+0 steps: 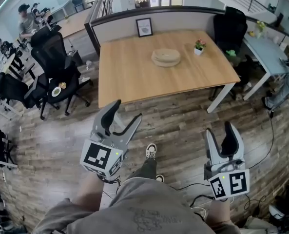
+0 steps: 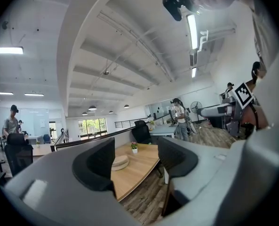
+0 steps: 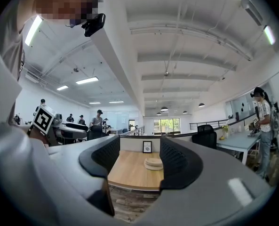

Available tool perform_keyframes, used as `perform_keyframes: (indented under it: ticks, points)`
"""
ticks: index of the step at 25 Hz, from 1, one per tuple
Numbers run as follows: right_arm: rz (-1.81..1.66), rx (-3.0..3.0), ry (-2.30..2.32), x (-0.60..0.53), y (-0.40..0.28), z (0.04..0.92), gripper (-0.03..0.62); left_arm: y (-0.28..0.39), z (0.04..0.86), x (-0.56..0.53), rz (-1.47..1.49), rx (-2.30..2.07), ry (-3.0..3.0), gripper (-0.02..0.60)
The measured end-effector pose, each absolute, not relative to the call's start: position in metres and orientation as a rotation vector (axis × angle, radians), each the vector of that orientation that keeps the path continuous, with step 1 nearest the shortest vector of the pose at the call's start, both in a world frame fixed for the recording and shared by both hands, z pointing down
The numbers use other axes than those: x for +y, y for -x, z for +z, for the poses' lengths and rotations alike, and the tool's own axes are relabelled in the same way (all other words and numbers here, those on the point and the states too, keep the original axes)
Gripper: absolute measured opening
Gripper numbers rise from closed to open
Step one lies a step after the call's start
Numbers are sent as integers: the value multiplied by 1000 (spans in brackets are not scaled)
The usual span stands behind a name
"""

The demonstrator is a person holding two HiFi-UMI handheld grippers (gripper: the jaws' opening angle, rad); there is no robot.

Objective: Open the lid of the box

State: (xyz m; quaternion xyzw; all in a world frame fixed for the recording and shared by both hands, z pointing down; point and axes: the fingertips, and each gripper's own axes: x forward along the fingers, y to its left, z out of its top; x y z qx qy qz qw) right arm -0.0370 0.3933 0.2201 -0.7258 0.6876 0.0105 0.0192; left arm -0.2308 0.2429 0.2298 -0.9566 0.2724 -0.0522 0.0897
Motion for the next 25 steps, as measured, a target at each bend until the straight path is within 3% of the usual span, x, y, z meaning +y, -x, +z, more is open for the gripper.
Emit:
perform_keyframes:
  ticks: [25]
  points:
    - [-30,2256,2242,91,-36,213,252,143,217,-44,-106,817,2866,285]
